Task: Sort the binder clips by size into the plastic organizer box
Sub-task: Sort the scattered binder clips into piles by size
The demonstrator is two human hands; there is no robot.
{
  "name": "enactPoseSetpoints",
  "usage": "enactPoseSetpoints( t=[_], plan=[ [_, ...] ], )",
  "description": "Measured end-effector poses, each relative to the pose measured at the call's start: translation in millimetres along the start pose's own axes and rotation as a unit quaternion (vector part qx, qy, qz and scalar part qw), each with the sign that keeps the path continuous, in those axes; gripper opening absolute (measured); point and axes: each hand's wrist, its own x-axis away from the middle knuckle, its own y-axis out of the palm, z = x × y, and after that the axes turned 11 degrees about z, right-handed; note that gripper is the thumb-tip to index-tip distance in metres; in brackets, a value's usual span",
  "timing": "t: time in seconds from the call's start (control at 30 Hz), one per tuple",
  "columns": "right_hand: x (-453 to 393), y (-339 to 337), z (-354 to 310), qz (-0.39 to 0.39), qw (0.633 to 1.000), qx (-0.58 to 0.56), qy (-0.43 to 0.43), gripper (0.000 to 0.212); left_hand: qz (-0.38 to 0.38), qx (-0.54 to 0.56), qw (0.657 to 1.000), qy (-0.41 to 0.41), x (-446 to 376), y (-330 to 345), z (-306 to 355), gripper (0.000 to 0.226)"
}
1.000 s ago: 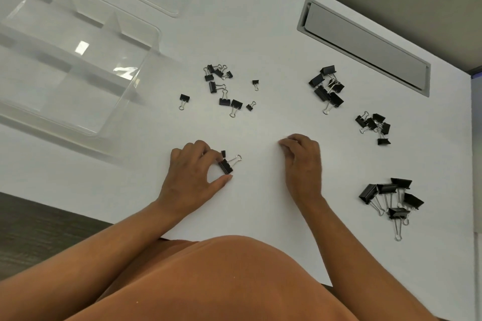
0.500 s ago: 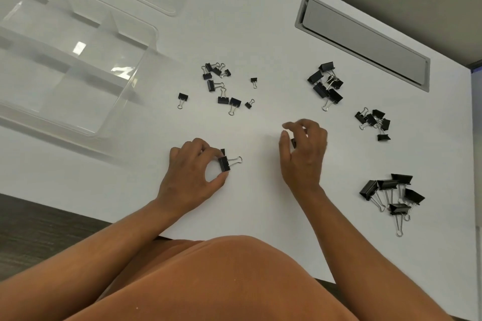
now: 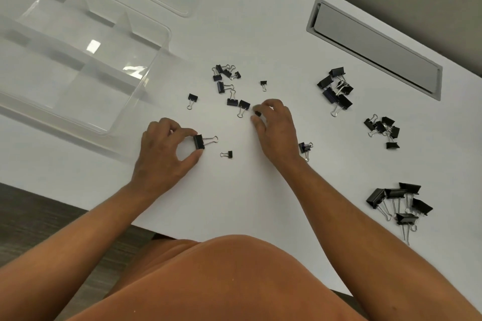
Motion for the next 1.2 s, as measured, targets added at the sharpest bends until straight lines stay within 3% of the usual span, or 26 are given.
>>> enactPoseSetpoints(
  t=[0.1,0.23,0.47,0.63,0.73,0.93,1.03,1.2],
  plan=[
    [11,1,5,0.028,0.999,-0.021,0.006,0.012,-0.011,-0.011,1.000,0.006,2,2,0,0.049],
    [42,-2,-6,0.012,0.999,-0.047,-0.017,0.008,-0.007,0.004,1.000,0.000,3,1,2,0.057],
    [77,4,-27,-0.025,0.996,-0.011,-0.083,0.035,0.000,0.029,1.000,-0.007,1,-2,3,0.046],
    [82,9,-18,-0.013,0.991,-0.030,-0.133,0.022,-0.001,0.025,1.000,-0.004,2,-1,3,0.042],
    [83,3,-16,-0.016,0.989,-0.034,-0.140,0.029,0.001,0.023,1.000,-0.002,3,0,2,0.042],
    [40,-5,-29,0.021,0.997,-0.051,-0.046,0.039,-0.008,-0.008,1.000,0.019,4,3,0,0.054],
    [1,0,-32,-0.024,0.999,-0.027,0.029,0.043,-0.007,-0.026,0.999,0.031,4,5,-1,0.053],
    [-19,11,-32,-0.036,0.997,-0.027,0.055,0.023,0.006,-0.032,0.999,0.041,3,8,-2,0.047]
  ],
)
